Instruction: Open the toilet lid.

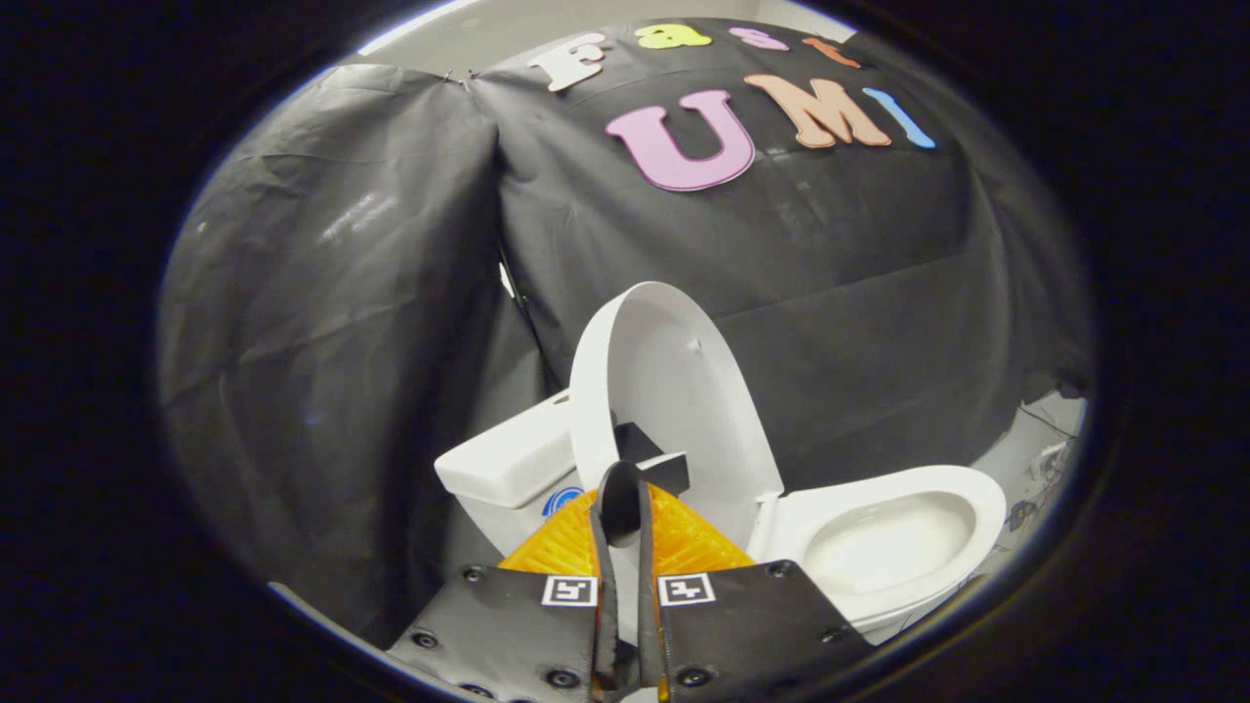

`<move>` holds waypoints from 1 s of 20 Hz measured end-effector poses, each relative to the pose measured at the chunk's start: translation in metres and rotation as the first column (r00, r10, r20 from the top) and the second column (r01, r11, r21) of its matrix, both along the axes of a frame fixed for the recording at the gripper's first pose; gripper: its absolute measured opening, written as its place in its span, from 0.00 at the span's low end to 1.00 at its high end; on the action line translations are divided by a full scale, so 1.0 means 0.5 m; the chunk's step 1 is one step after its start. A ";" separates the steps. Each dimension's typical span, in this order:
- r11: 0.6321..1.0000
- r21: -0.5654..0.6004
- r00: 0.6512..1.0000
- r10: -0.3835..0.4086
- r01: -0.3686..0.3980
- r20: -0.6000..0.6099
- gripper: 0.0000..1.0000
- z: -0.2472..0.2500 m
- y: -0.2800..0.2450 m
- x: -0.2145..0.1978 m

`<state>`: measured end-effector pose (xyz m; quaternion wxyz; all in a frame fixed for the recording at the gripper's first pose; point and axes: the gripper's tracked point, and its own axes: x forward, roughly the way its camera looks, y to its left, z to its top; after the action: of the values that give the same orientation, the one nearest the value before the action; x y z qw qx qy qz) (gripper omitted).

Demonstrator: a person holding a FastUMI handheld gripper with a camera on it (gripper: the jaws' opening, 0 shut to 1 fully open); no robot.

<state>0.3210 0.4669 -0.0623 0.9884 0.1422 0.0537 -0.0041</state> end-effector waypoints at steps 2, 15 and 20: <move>1.000 -0.006 1.000 0.006 -0.006 0.000 0.08 -0.003 0.010 0.004; 0.993 -0.115 1.000 0.016 -0.019 -0.021 0.09 -0.011 0.056 0.030; 0.995 -0.091 0.999 0.038 -0.041 -0.031 0.17 -0.016 0.063 0.033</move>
<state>0.3376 0.4985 -0.0705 0.9929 0.0953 0.0705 0.0109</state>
